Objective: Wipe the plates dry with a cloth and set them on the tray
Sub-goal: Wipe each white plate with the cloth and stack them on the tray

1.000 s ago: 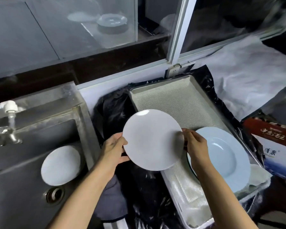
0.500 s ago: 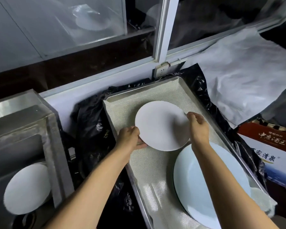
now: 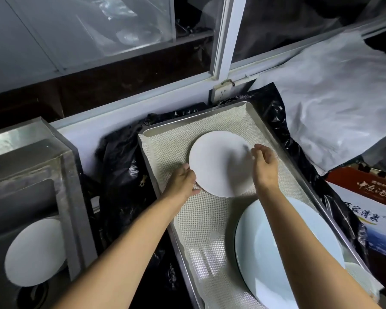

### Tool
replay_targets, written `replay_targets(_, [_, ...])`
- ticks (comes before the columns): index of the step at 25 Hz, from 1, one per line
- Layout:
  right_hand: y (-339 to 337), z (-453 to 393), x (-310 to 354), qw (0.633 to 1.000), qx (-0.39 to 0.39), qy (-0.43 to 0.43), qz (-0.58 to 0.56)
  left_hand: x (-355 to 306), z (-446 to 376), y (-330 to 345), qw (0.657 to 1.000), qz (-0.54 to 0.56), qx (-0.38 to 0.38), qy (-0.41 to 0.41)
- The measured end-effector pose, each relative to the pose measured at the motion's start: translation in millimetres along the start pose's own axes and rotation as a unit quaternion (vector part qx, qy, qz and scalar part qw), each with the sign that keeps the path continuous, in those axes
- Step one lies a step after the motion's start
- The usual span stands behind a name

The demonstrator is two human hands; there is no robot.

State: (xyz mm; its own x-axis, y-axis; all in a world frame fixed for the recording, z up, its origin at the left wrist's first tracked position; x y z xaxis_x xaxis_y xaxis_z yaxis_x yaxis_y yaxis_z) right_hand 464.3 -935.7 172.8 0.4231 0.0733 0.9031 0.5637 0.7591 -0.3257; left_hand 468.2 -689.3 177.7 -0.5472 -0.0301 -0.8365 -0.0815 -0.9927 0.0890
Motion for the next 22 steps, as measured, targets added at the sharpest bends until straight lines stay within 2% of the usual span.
replay_targets(7, [11.8, 69.7, 28.2, 0.994, 0.058, -0.095, 0.014, -20.8, 42.6, -22.5, 0.994, -0.079, 0.019, 0.073])
replay_targets(13, [41.2, 161.0, 55.4, 0.978, 0.141, -0.151, 0.014, -37.6, 111.7, -69.3, 0.981, -0.113, -0.026, 0.153])
replay_targets(22, [103.3, 289.7, 73.2, 0.955, 0.237, -0.172, -0.054, -18.0, 218.5, -172.3, 0.975, -0.12, -0.1, 0.159])
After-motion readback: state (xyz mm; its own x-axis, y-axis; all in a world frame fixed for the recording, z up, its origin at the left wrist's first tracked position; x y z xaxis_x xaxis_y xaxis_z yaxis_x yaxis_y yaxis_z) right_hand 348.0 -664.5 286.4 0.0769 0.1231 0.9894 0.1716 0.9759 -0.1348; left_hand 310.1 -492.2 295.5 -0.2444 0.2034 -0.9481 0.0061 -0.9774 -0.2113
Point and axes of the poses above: each hand's wrist, its own z-axis away from the middle knuckle, its own y-axis out of the palm, x = y × z, the point moved 7 cm from there along -z, towards the middle knuckle, and after that the axes turned 7 degrees about z, right-handed, at the moved point
